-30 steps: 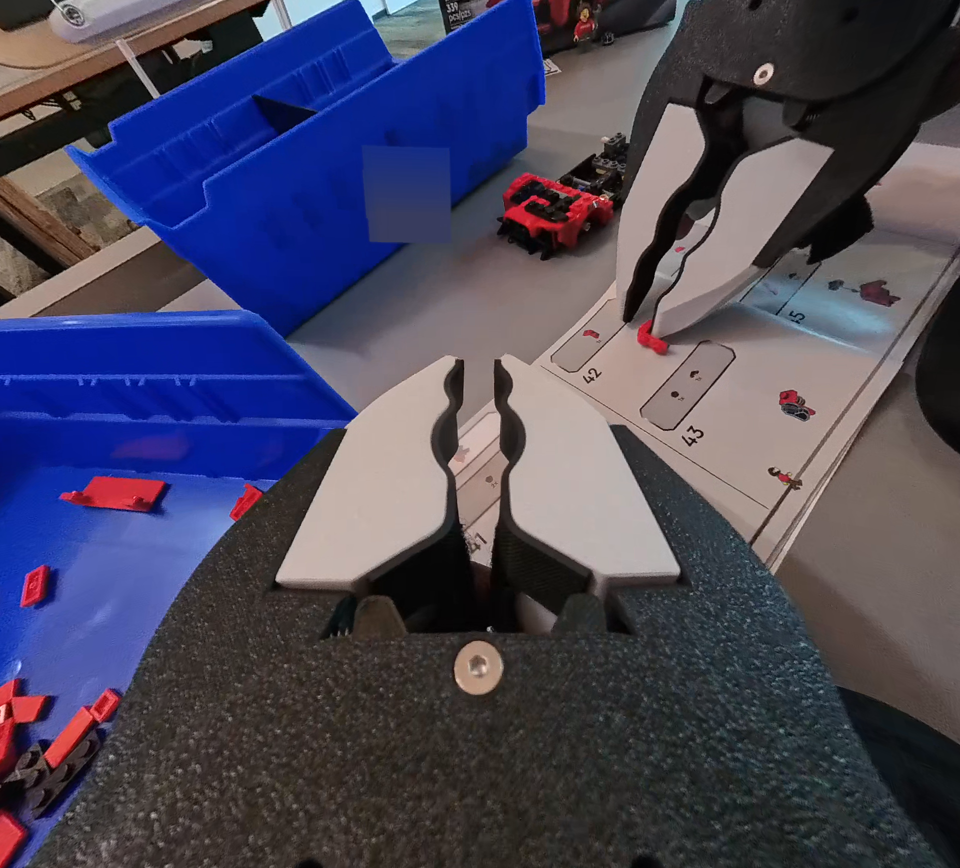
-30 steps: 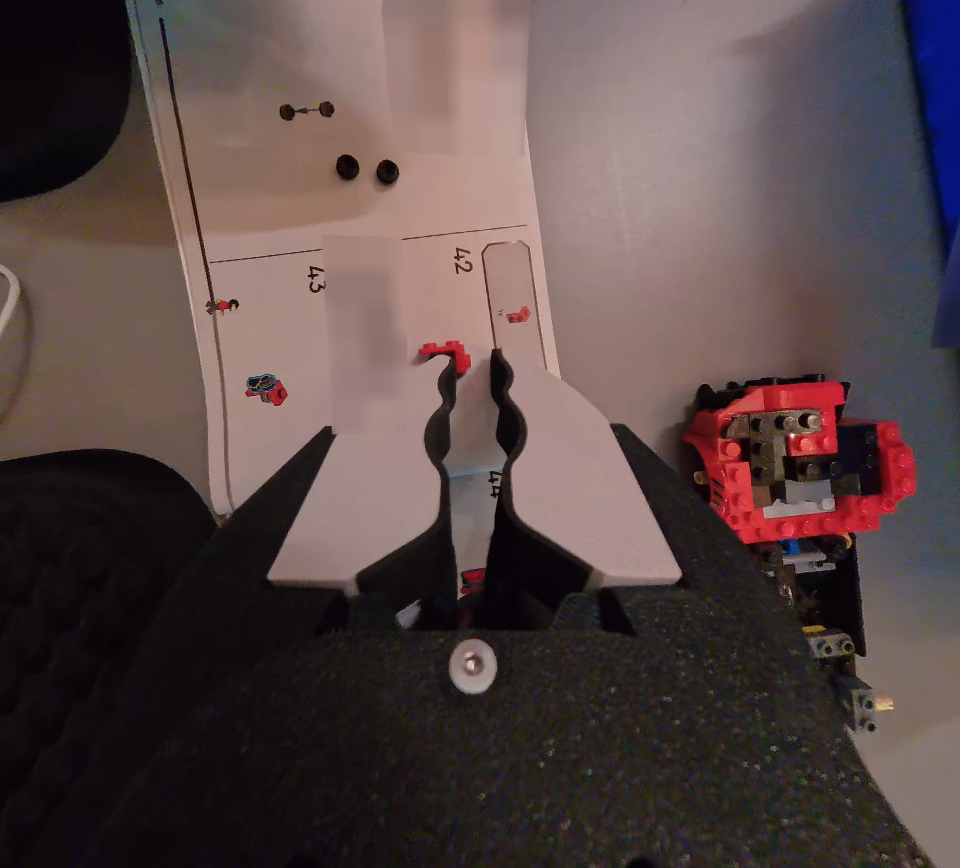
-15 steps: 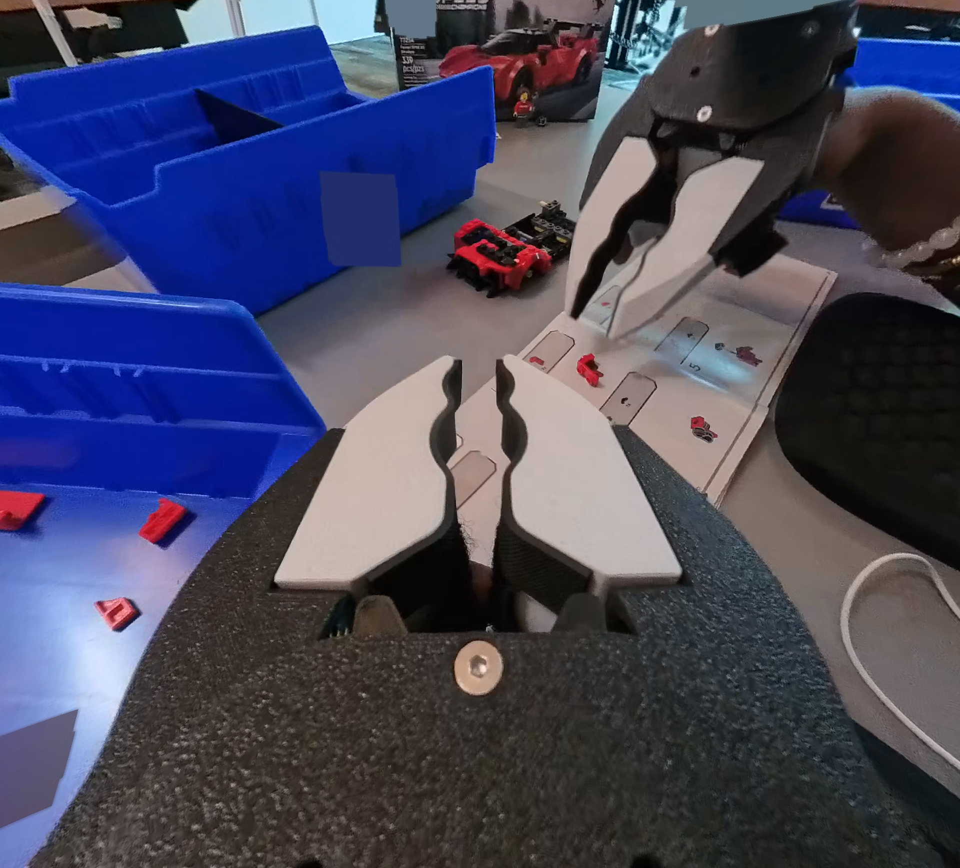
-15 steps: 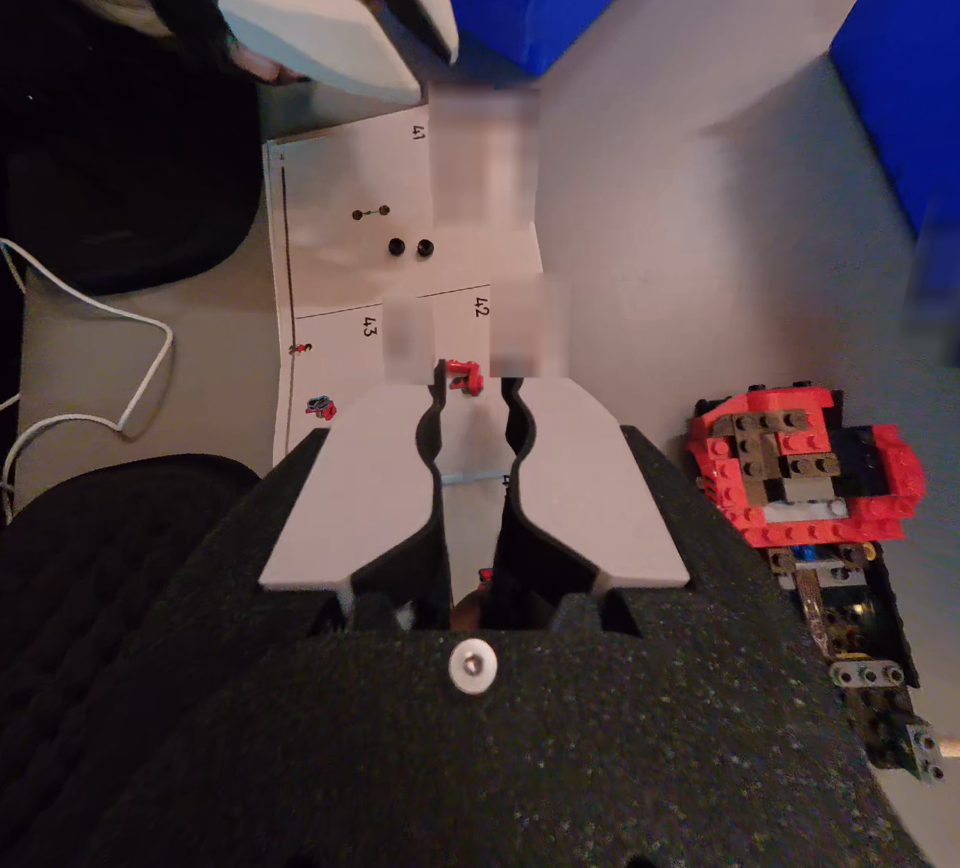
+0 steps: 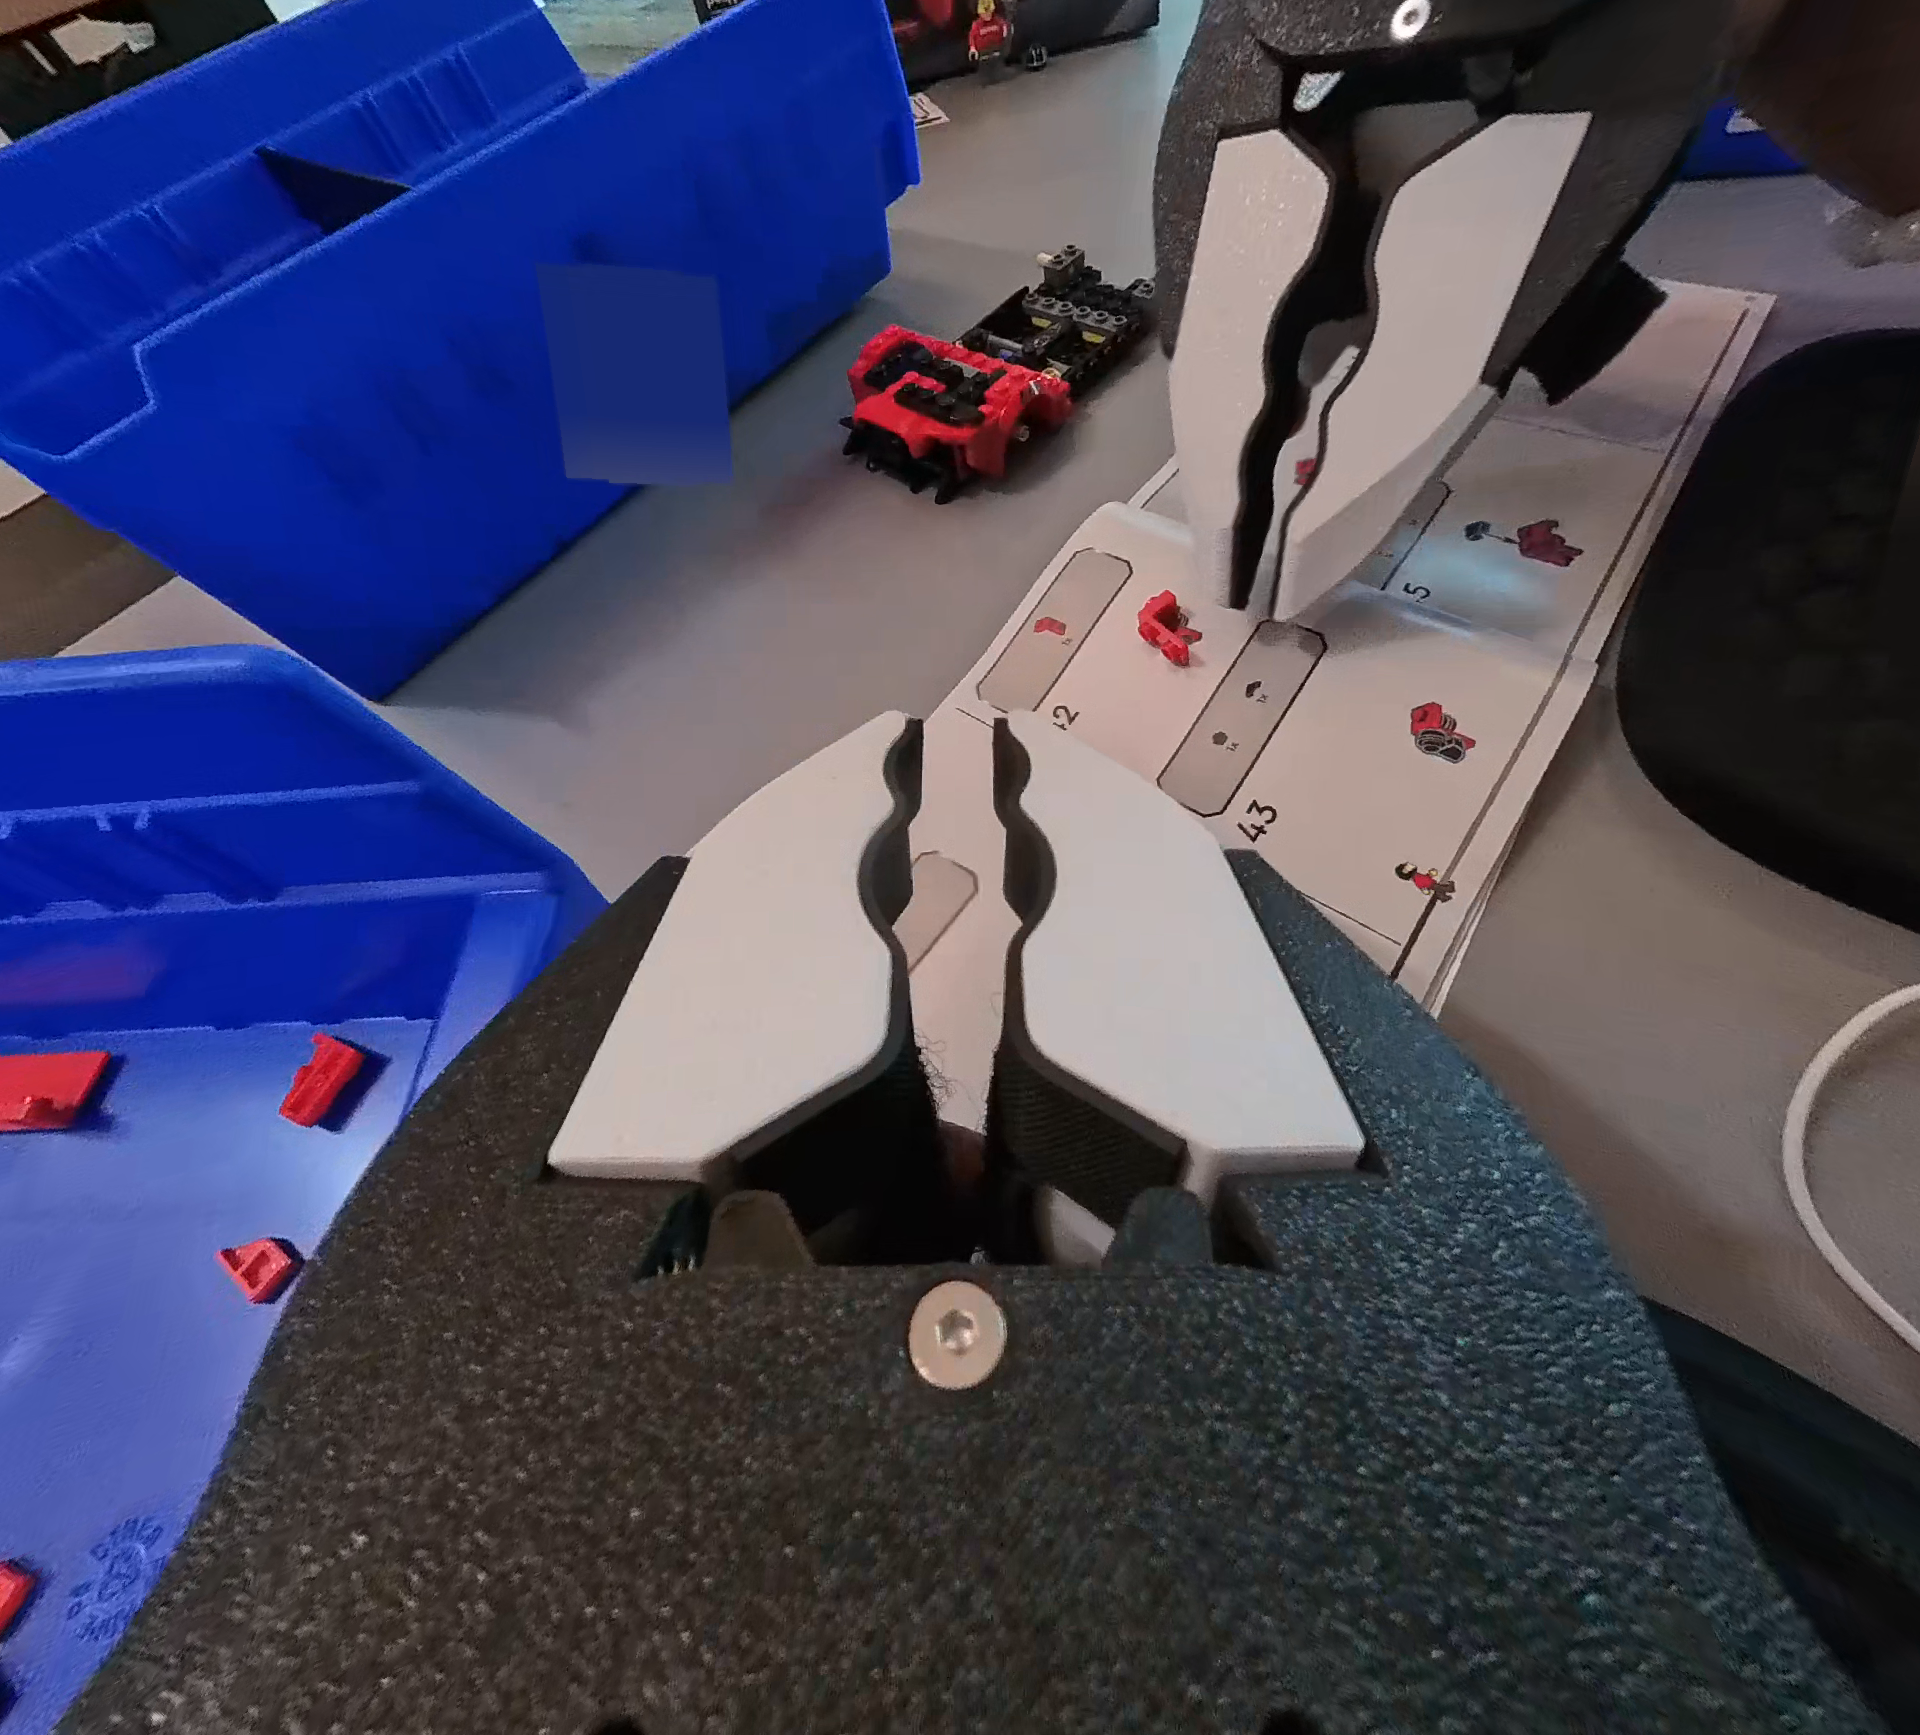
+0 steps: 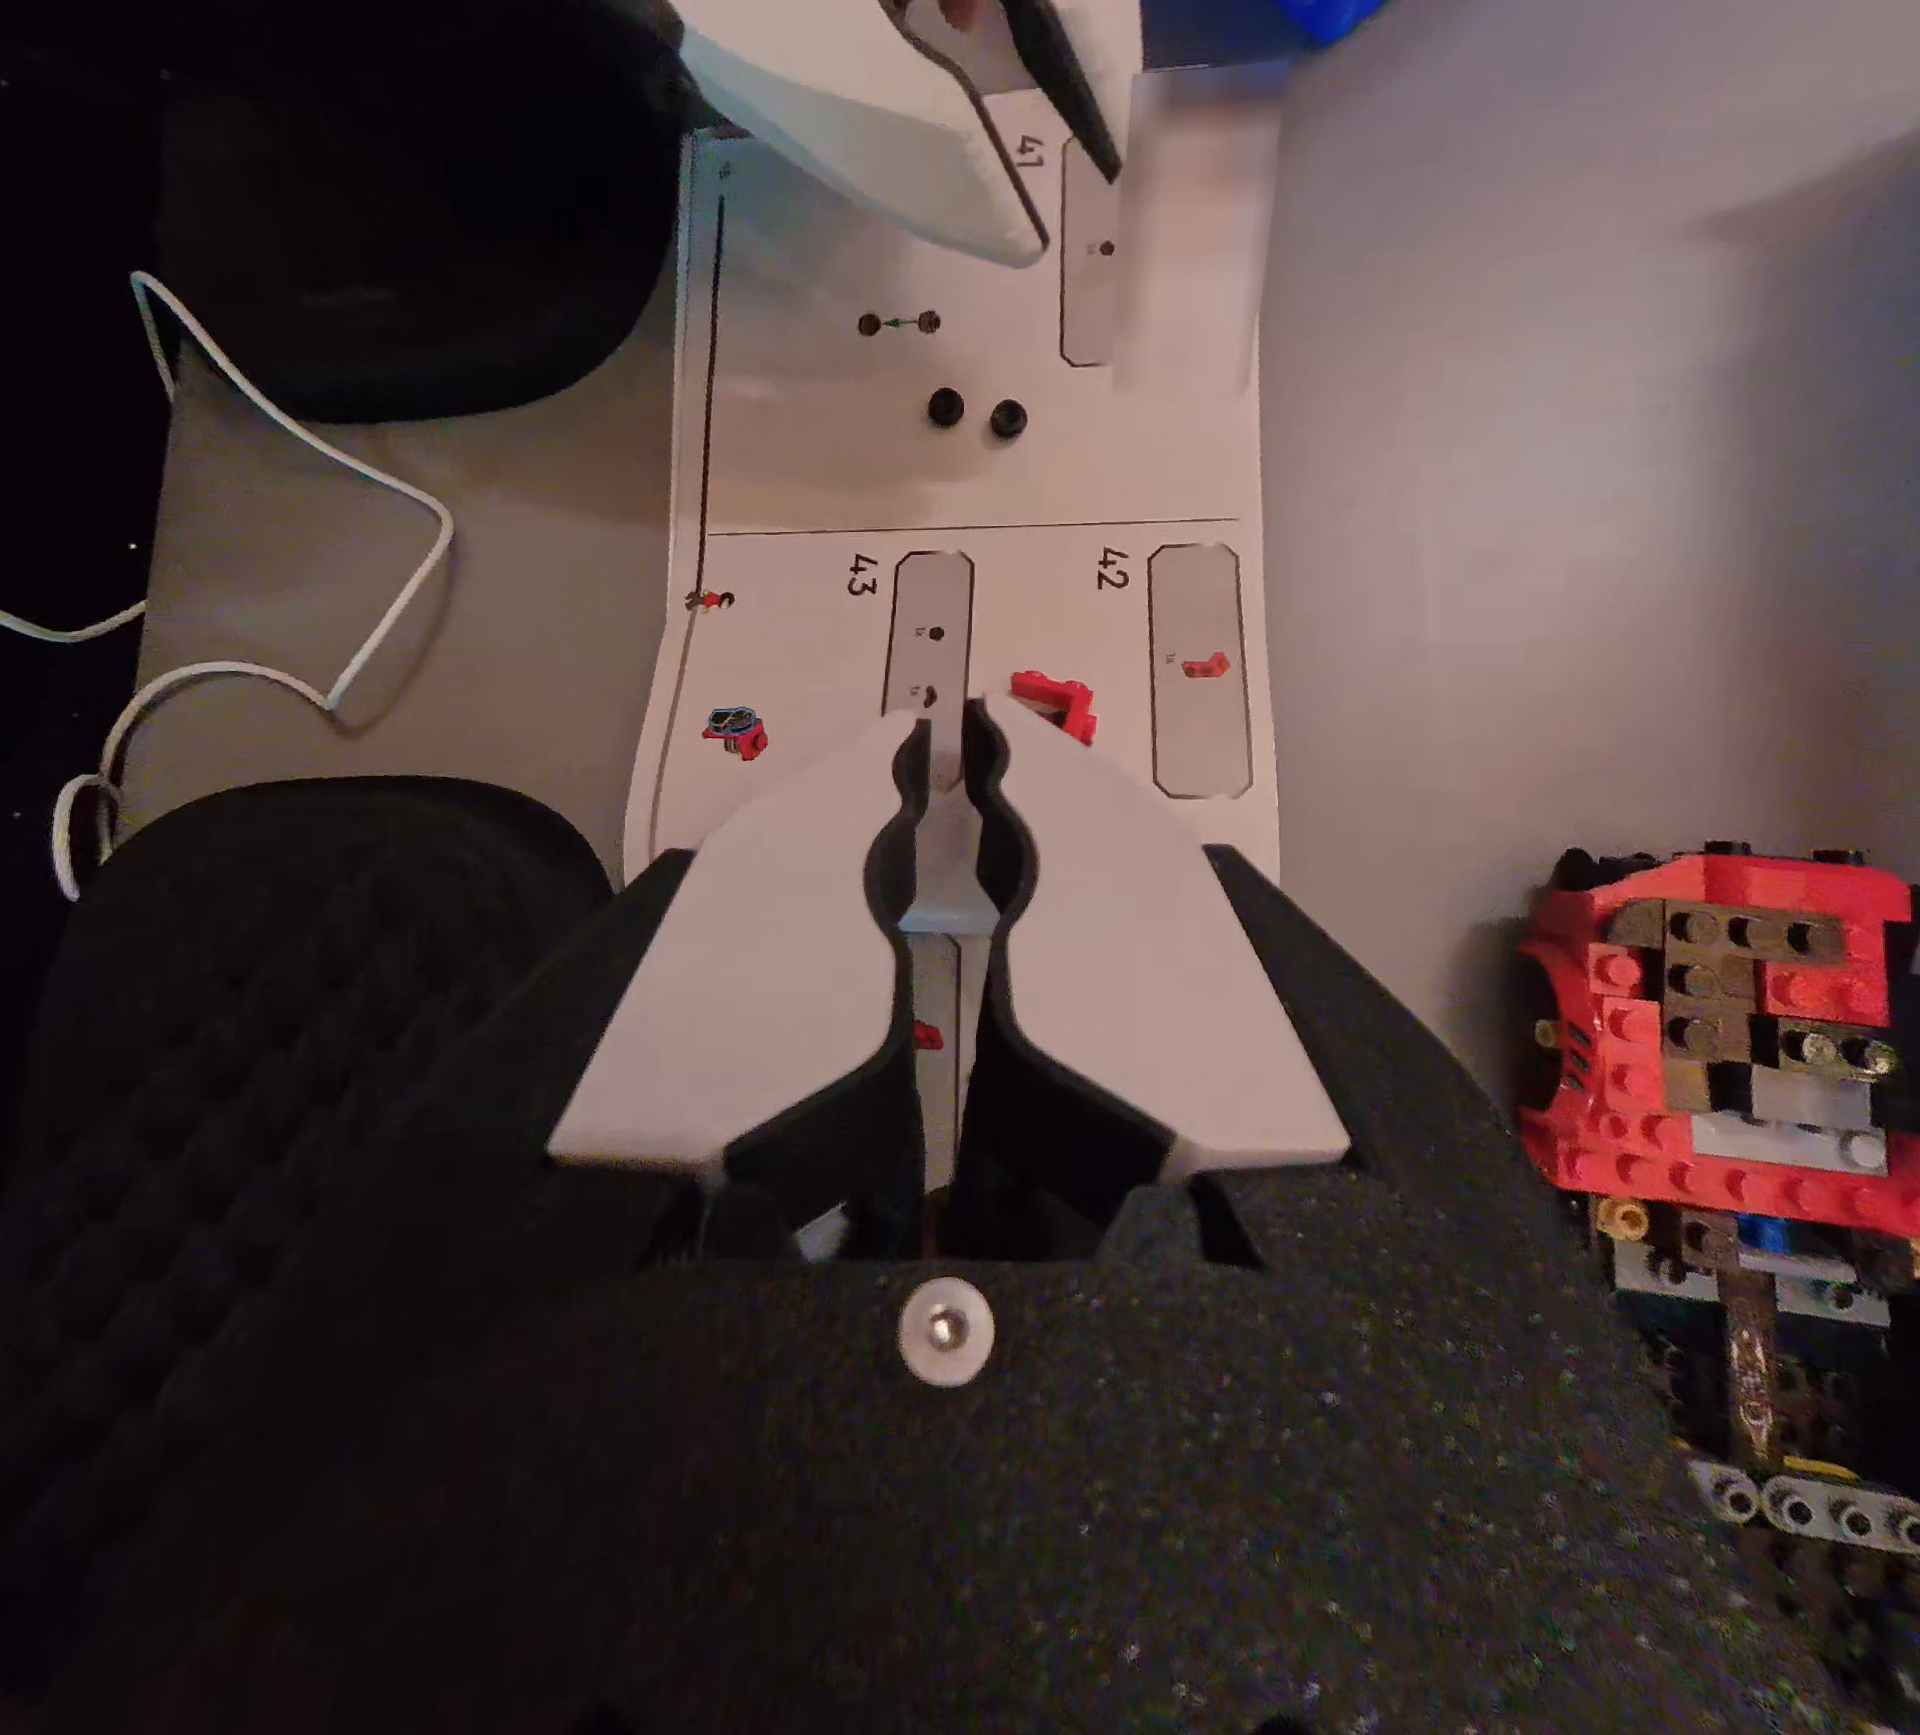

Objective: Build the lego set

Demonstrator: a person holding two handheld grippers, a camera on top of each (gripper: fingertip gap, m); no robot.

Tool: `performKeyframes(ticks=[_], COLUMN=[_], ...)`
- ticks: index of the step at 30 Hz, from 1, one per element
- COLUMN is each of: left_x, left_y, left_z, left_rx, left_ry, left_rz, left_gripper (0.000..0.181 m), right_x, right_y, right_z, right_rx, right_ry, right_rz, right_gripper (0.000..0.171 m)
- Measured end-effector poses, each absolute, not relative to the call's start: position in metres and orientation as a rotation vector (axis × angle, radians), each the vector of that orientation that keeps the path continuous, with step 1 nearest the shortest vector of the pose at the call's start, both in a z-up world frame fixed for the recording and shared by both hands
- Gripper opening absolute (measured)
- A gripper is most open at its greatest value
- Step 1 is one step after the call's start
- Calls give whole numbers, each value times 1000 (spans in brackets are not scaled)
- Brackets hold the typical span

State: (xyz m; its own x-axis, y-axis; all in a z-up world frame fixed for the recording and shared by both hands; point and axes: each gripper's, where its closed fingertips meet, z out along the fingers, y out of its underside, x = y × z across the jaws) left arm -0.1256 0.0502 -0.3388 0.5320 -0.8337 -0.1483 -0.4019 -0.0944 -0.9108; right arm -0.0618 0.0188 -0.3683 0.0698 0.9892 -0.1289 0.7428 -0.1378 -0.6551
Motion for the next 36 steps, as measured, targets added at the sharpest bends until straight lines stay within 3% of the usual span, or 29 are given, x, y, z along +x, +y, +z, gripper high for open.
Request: performKeyframes(ticks=[18, 25, 31, 36], left_x=[-129, -129, -117, -120], left_y=[53, 52, 41, 44], left_z=[-333, -323, -316, -315], left_rx=[-1679, -1633, -1565, -1528], left_ry=[1045, 1028, 1062, 1072], left_rz=[-447, -399, -410, -338], left_gripper=[12, 12, 12, 12], right_x=[-76, -103, -185, -293], right_y=[12, 30, 60, 47], right_z=[-355, -289, -220, -250], right_rx=[-1785, -1663, -1538, -1320], right_ry=[-1693, -1438, -1683, -2137], right_rz=[923, 1189, 1081, 985], right_gripper=[11, 12, 12, 12])
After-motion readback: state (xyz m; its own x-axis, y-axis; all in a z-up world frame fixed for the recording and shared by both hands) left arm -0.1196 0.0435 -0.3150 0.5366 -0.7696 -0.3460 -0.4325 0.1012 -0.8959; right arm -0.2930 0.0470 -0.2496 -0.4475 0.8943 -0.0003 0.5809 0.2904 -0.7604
